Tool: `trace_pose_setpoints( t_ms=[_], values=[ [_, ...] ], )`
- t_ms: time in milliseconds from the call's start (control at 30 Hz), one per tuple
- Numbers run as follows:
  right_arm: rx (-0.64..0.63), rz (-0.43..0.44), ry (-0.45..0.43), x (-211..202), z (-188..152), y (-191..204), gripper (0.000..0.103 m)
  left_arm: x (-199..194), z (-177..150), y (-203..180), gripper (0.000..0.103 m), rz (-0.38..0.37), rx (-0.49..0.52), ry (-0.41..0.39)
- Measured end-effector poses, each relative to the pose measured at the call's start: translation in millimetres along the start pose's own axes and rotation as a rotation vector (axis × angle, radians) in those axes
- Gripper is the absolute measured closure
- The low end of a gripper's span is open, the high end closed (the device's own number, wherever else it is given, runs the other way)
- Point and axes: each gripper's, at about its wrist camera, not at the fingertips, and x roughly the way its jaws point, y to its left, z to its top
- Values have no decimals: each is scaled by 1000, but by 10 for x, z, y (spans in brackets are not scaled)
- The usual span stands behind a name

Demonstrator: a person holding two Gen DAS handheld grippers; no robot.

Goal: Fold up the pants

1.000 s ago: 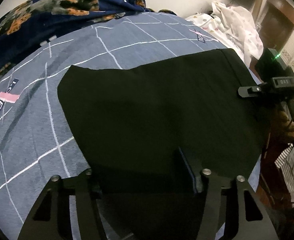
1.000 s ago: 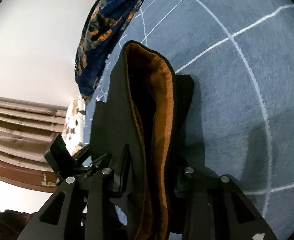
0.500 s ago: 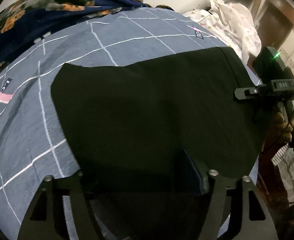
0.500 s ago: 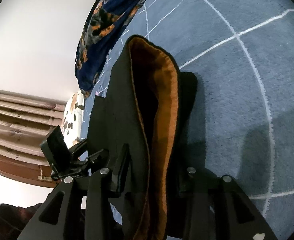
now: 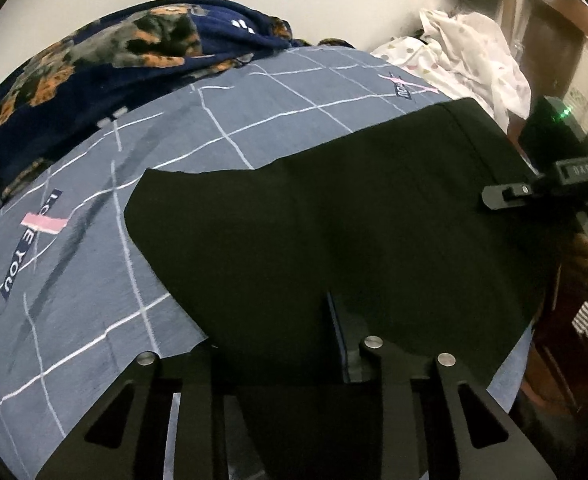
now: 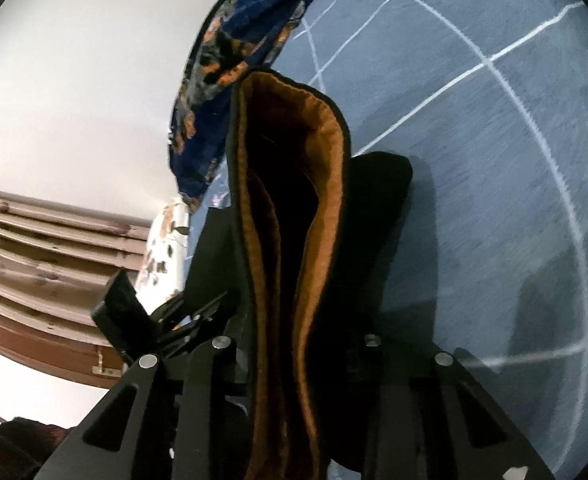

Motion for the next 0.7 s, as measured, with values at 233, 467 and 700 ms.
trace_pose_setpoints(
  t_ms=[233, 467, 700],
  values=[
    [8, 55, 1, 161, -116, 158, 77, -202, -93, 196, 75, 42, -34, -15],
    [21, 104, 34, 527, -139, 346, 77, -402, -271, 509, 75, 81, -98, -24],
    [10, 50, 85, 804, -167, 396, 77, -368, -479, 779, 70, 28, -174, 5]
  ],
)
